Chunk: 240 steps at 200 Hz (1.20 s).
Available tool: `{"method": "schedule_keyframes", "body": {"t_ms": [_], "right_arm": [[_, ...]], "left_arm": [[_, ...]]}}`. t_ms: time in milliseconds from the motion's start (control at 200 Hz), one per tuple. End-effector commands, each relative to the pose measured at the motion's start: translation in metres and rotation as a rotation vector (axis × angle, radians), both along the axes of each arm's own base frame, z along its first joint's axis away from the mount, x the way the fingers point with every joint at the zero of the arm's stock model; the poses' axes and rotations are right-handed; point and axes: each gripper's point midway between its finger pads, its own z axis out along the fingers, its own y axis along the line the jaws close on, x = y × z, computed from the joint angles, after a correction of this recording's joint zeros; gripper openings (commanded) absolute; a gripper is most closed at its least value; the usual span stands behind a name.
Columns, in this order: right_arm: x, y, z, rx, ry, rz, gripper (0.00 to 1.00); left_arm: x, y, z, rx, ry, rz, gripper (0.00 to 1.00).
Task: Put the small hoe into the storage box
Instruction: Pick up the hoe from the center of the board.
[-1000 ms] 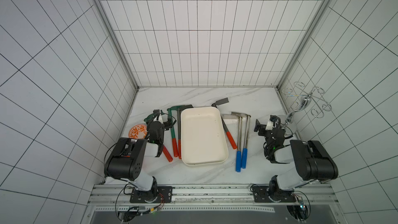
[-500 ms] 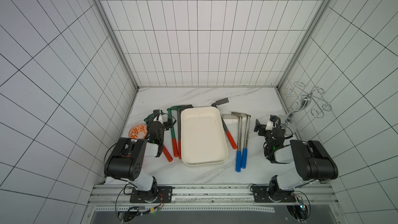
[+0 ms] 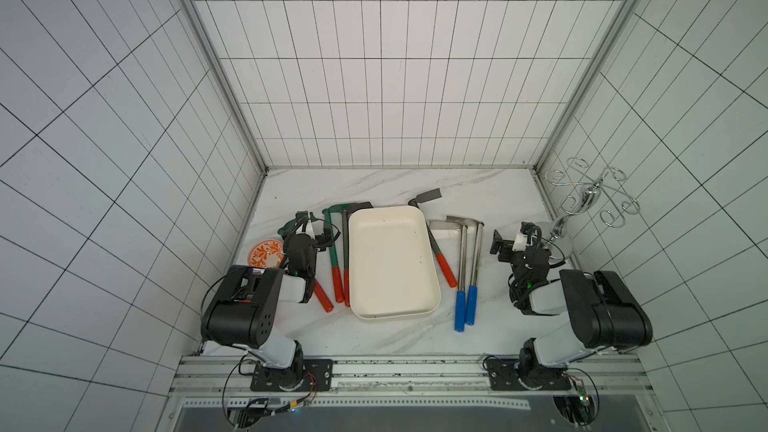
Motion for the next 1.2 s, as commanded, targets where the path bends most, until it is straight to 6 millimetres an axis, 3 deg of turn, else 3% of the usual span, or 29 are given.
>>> {"method": "schedule_keyframes", "body": {"t_ms": [0, 115, 175, 295, 430, 510, 600, 710, 860, 945, 1015, 1195], "right_arm": [[0.012, -0.002, 0.024, -0.015, -0.075, 0.003, 1.0], [0.014, -0.003, 0.024, -0.016, -0.071, 0.0, 1.0], [0.008, -0.003, 0.035, -0.025, -0.113, -0.018, 1.0], [0.002, -0.004, 0.063, -0.018, -0.106, -0.055, 1.0], [-0.001, -0.003, 0.09, 0.108, -0.019, -0.091, 0.99], [-0.006, 0.002, 0.094, 0.118, 0.072, -0.123, 0.97], [-0.012, 0.002, 0.094, 0.231, 0.166, -0.206, 0.92], [-0.012, 0.029, 0.082, 0.319, 0.368, -0.133, 0.92], [-0.022, 0.072, 0.071, 0.344, 0.52, -0.034, 0.92], [-0.027, 0.086, 0.066, 0.384, 0.57, -0.016, 0.93], [-0.031, 0.098, 0.059, 0.404, 0.614, 0.016, 0.92], [-0.036, 0.109, 0.047, 0.375, 0.657, 0.044, 0.88]], "left_arm": [[0.005, -0.002, 0.013, 0.0, -0.035, -0.006, 0.97], [0.006, -0.004, 0.026, 0.005, -0.079, -0.015, 0.97], [0.007, -0.008, 0.037, 0.022, -0.066, -0.032, 0.96], [0.001, -0.017, 0.082, 0.02, -0.096, -0.049, 0.95], [-0.003, -0.014, 0.11, -0.088, 0.034, 0.008, 0.82], [-0.008, -0.01, 0.125, -0.132, 0.122, 0.073, 0.75], [-0.018, -0.008, 0.137, -0.162, 0.197, 0.123, 0.74], [-0.03, -0.017, 0.14, -0.171, 0.287, 0.087, 0.6], [-0.044, -0.041, 0.125, -0.219, 0.439, -0.023, 0.45], [-0.055, -0.052, 0.121, -0.238, 0.483, -0.069, 0.49], [-0.063, -0.055, 0.122, -0.24, 0.489, -0.071, 0.63], [-0.075, -0.051, 0.114, -0.235, 0.501, -0.047, 0.62]]}}
